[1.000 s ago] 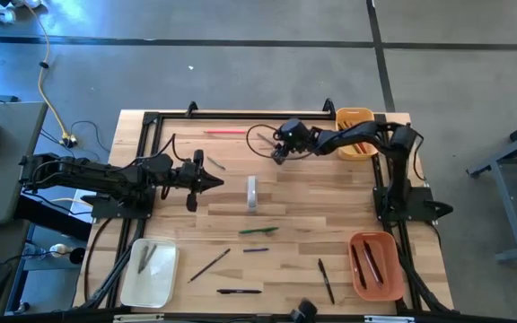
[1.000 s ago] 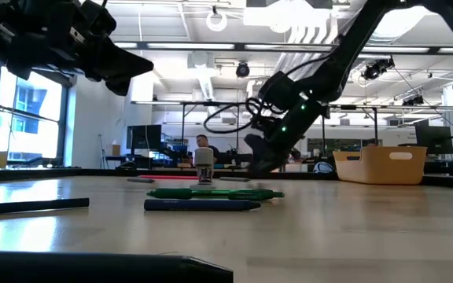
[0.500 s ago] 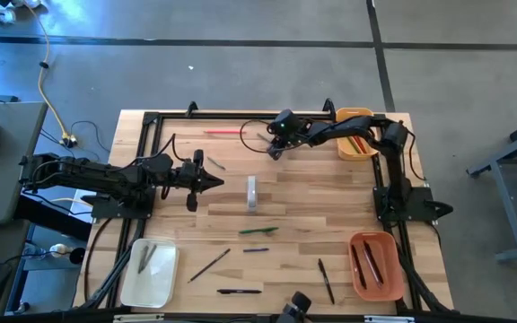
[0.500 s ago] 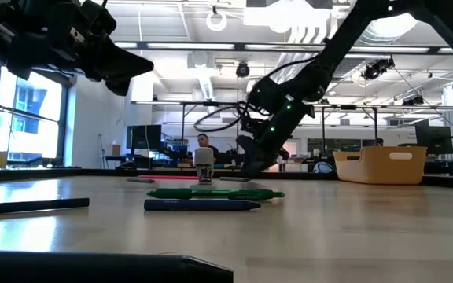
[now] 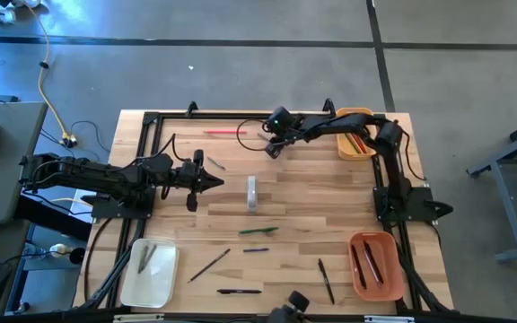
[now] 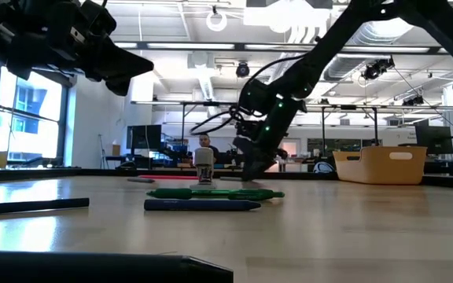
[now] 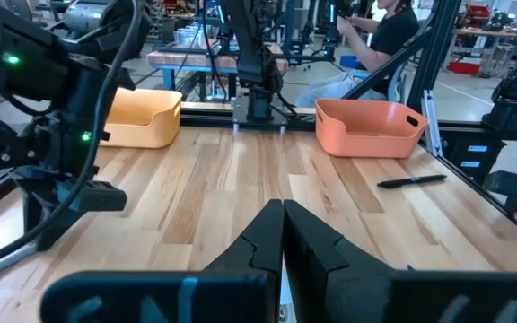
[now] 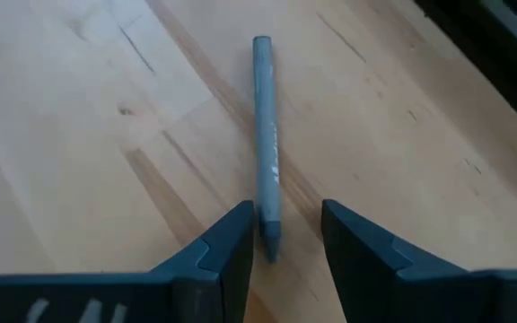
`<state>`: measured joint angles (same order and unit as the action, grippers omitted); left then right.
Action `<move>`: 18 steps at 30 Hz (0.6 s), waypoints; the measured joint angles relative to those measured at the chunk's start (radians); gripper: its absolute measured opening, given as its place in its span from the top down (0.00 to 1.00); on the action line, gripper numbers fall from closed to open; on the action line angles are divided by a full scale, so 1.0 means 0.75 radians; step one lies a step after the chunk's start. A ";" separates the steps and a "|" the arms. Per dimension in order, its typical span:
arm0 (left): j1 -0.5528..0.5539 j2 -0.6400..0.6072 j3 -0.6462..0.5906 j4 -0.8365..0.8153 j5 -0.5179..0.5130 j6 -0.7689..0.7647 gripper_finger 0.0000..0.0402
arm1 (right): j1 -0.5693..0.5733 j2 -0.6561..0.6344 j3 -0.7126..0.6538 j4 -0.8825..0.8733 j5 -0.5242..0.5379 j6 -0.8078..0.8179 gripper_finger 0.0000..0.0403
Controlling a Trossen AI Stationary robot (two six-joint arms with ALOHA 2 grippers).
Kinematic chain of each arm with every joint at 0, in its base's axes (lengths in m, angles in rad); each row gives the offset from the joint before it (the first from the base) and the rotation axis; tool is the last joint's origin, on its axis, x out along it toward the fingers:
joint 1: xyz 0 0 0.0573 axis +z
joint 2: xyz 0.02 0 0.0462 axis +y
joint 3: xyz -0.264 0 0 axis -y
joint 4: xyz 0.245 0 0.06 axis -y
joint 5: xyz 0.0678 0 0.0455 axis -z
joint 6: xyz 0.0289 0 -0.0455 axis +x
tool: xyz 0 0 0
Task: Sort crayons/erasers/pens/pencils in bins
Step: Put the gray crayon into the white bin
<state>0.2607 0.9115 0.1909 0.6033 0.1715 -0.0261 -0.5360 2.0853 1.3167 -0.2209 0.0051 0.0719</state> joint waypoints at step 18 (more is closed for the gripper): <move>0.000 0.000 0.000 0.000 0.000 0.000 1.00 | -0.004 0.049 0.127 -0.214 -0.044 -0.012 0.98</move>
<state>0.2607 0.9115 0.1909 0.6033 0.1715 -0.0259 -0.5387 2.1219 1.4120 -0.3817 -0.0275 0.0631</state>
